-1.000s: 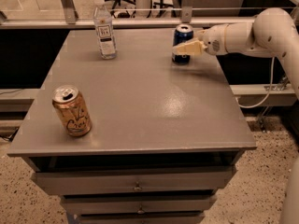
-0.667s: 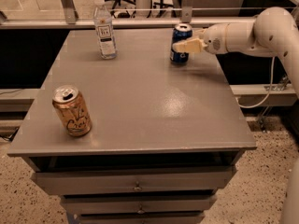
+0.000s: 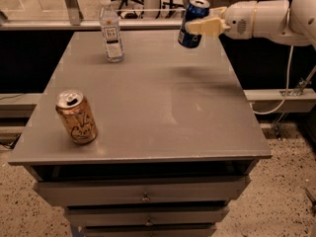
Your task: Pick pepsi can
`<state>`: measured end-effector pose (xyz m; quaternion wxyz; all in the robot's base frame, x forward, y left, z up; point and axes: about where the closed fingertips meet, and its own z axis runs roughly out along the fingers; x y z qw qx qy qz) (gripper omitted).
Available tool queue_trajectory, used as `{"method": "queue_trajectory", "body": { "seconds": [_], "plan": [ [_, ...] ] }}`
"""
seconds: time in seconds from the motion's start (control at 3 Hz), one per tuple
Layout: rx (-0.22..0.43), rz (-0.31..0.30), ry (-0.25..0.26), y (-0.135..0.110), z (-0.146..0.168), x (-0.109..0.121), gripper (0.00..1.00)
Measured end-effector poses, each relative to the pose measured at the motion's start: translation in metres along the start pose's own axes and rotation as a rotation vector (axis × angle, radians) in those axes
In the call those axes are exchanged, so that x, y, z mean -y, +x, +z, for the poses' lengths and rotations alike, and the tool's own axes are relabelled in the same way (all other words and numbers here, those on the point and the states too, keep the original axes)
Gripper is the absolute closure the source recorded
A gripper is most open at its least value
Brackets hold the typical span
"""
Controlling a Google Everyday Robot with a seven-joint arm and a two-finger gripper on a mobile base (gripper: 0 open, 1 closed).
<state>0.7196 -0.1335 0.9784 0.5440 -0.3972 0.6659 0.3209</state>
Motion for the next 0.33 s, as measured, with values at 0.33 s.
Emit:
{"method": "queue_trajectory", "body": {
  "seconds": [0.33],
  "plan": [
    [0.033,-0.015,-0.020,-0.0202,-0.0089,-0.0096,1.00]
  ]
}}
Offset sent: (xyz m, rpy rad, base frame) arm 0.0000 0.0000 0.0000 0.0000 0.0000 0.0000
